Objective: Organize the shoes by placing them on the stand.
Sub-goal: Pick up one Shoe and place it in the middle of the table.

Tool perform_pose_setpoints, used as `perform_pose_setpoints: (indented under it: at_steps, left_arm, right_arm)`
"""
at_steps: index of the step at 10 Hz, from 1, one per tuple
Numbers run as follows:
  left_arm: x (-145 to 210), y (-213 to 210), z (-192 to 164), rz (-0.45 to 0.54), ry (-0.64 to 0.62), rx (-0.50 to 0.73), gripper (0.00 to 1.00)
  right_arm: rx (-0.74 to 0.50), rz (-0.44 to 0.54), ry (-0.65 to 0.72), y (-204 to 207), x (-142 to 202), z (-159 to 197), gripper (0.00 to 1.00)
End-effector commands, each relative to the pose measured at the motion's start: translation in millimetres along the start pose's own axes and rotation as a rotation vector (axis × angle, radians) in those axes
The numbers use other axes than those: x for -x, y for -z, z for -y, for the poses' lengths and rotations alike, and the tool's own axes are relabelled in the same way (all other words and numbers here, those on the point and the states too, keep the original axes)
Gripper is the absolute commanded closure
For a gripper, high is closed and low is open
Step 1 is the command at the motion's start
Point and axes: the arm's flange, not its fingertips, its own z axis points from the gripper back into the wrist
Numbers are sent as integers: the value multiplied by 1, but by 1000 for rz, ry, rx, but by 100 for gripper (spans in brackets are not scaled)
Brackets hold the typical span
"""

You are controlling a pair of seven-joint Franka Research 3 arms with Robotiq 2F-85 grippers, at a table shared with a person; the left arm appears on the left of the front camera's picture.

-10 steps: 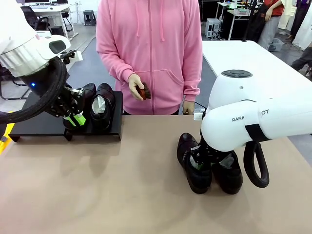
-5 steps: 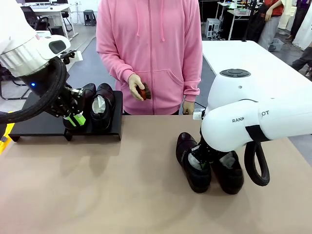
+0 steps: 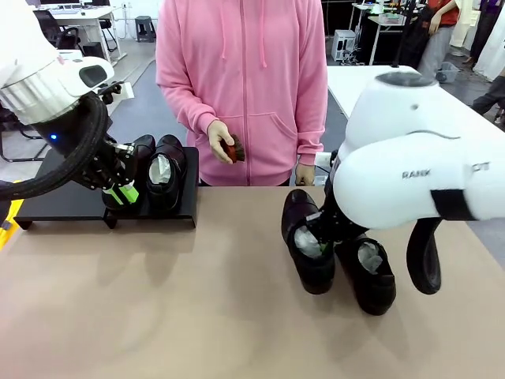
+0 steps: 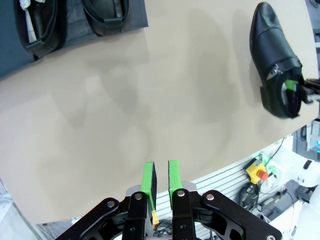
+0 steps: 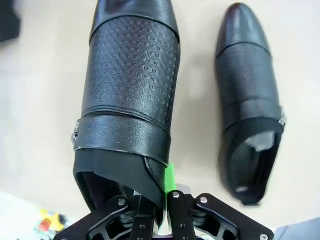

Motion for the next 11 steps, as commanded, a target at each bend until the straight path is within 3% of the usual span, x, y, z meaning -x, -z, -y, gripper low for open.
perform_pose_setpoints:
  at_steps: [1, 4, 6, 8, 10, 11]
  left_arm:
    - [1, 0, 0, 11, 4, 18, 82]
    - [1, 0, 0, 11, 4, 18, 82]
    - [1, 0, 0, 11, 4, 18, 82]
    - [1, 0, 0, 11, 4, 18, 82]
    - [1, 0, 0, 11, 4, 18, 82]
    - [1, 0, 0, 11, 4, 18, 82]
  right_arm:
    - [-118, -24, -20, -22, 29, -28, 100]
    - [-174, -108, -22, 20, 50, -110, 100]
    - [-176, -63, -19, 49, 54, -148, 100]
    - [-171, -33, 47, 65, 49, -161, 100]
    - [-164, -82, 73, 85, 44, -166, 100]
    - [-172, -102, 85, 88, 43, -164, 86]
